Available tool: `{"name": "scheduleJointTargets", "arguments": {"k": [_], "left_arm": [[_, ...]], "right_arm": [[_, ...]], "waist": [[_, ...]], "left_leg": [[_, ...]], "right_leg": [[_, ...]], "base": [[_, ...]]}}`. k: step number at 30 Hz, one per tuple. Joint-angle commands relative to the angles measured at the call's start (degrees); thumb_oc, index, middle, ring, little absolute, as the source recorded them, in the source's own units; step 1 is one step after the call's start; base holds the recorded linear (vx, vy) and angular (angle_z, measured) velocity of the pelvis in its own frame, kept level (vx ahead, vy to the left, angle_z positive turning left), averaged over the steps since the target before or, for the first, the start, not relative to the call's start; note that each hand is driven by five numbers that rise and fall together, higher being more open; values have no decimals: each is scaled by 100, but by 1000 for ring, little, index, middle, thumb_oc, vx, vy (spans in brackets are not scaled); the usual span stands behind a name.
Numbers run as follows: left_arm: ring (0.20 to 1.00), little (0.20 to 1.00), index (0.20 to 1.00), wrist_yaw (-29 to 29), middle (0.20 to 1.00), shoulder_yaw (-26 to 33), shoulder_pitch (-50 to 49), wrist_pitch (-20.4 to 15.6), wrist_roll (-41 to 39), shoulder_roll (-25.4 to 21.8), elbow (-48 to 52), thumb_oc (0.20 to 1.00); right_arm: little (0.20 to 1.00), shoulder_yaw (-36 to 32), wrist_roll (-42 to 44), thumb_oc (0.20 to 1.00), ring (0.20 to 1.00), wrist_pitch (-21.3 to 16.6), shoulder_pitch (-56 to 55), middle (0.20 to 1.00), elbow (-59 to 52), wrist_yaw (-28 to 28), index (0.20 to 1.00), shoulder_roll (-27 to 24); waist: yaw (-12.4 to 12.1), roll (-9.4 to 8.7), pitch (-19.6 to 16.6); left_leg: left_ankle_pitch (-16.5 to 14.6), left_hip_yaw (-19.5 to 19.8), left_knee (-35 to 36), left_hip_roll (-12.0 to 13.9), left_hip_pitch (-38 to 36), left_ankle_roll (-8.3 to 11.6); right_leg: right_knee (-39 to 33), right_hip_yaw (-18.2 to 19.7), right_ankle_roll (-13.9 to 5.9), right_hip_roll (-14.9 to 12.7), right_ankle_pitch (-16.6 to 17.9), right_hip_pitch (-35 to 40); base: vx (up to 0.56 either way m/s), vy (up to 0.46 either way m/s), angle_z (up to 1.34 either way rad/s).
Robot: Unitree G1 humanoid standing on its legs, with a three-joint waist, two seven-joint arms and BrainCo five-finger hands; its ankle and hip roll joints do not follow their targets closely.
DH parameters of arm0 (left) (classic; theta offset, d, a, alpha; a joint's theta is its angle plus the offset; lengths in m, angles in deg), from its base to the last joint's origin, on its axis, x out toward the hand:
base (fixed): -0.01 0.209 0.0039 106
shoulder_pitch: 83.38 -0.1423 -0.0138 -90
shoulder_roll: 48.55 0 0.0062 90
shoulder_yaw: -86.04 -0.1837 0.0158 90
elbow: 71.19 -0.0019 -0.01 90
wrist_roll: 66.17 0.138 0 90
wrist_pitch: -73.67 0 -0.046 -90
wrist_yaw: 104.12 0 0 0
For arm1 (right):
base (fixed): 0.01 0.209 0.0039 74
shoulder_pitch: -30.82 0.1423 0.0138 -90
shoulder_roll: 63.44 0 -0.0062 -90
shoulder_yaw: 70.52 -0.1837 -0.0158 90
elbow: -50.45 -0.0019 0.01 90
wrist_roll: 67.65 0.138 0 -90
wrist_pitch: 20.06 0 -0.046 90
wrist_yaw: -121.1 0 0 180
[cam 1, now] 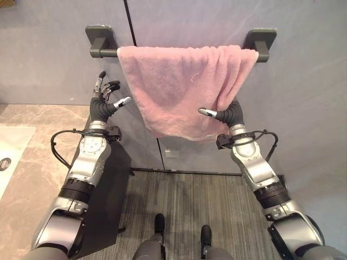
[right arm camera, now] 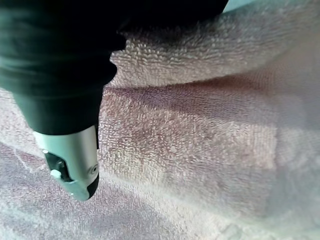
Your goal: Put brush and paste in cup on sink, flatten towel.
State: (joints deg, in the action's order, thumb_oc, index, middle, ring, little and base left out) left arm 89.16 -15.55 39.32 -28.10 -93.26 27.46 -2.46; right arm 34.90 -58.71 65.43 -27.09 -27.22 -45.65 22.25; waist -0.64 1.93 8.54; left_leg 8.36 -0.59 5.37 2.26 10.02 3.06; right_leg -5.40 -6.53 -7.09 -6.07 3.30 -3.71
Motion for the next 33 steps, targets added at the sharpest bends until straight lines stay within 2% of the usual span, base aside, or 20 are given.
{"name": "scheduleJointTargets", "arguments": {"k": [1,33], "left_arm": [[1000,1000,1000,-357,1000,-357,721,9,181,157,-98,1000],[1000,1000,1000,-679,1000,-821,775,116,431,463,282,1000]], "right_arm": [[1000,44,63,1000,1000,-176,443,1000,-65,-104,1000,82],[1000,-70,188,1000,1000,-162,61,1000,-242,-208,1000,77]], "waist": [[200,-113,46],[357,88,13]], "left_leg": [[-1159,-3,-271,-19,-613,-26],[-1158,-140,-205,-16,-792,12]], "right_leg": [[312,-88,-190,-312,-646,-81],[255,-129,-183,-316,-645,66]], "base": [[0,0,0],[0,0,0]]}}
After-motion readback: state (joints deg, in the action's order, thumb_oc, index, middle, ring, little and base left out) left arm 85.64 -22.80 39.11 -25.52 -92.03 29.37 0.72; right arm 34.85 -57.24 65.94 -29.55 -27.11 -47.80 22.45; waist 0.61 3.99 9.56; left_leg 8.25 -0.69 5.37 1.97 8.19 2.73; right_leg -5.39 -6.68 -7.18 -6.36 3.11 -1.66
